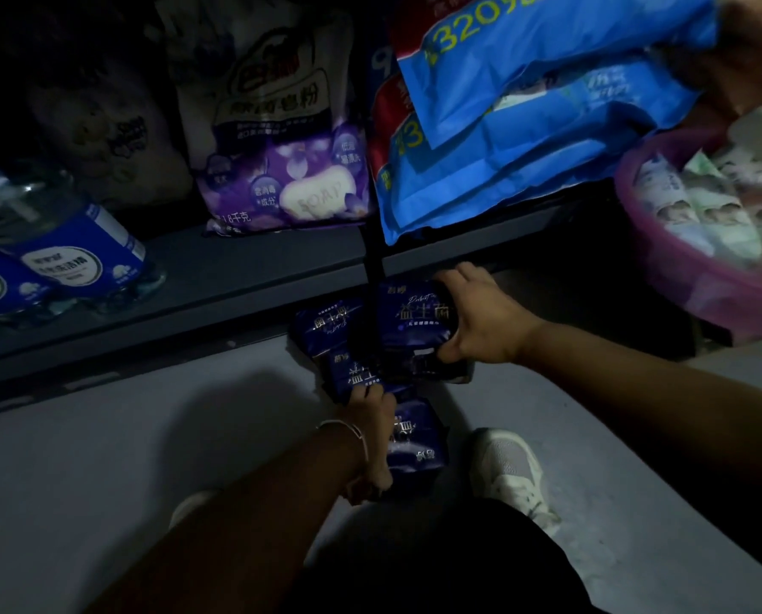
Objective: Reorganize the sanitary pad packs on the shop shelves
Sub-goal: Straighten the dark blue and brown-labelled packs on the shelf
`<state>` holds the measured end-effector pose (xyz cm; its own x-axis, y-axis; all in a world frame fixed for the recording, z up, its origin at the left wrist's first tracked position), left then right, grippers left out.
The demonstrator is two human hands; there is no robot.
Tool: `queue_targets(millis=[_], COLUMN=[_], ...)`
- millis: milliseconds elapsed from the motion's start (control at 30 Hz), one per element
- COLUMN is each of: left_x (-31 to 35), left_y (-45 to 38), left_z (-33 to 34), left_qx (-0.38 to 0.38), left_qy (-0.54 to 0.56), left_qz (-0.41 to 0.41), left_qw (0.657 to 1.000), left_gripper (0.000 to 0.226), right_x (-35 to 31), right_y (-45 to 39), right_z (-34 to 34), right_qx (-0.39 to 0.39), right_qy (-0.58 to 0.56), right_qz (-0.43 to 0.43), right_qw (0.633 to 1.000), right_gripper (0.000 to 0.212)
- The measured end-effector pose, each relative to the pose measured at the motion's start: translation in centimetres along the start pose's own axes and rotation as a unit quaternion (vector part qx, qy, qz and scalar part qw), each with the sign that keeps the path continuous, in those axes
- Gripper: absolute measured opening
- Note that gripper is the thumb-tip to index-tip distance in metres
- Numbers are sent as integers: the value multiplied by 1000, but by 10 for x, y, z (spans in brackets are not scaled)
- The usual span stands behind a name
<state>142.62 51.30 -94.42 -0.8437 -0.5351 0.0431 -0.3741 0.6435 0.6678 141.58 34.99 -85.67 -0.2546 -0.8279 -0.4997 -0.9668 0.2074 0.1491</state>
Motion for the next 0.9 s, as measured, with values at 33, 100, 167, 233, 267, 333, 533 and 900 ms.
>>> queue_targets(millis=[33,100,167,233,267,333,533,900], left_x=[-5,-16,-30,-45,-51,-63,-94,-152], left_y=[3,14,33,59,74,105,188,292], left_z=[-10,-35,-67,-103,-121,-155,-246,-398], left_qx=[-14,-30,-38,-30,-21,-6,38,165], left_qy=[5,14,27,64,87,130,187,137], left_qz=[6,19,29,28,27,23,20,-13], left_qw=[1000,999,999,997,996,991,981,977], left_gripper=[86,88,88,85,82,73,65,65], right_x=[-4,-15,-30,-52,-63,-88,-160,-276], right_y=[0,-3,-6,-7,-7,-6,-14,-55], right_z=[-7,-25,-49,-80,-97,-132,-229,-352], right_qx=[-3,-8,2,24,38,65,135,213], right_qy=[0,-11,-27,-40,-54,-101,-156,-155], right_qz=[-3,-6,-15,-25,-25,-28,-61,-146], right_qw=[1000,1000,1000,999,997,992,977,954], right_gripper=[93,92,88,80,75,66,66,89])
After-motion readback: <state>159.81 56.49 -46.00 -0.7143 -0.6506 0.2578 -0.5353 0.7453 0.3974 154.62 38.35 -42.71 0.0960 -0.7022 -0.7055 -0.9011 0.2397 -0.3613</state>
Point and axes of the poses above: each hand's wrist, its own y-axis away from the middle knuckle, its own z-axis out of the palm, x = y × z, the point moved 6 cm from there along -y, towards the middle knuckle, and after that the axes turned 1 degree about -z, right-handed, at the moved point
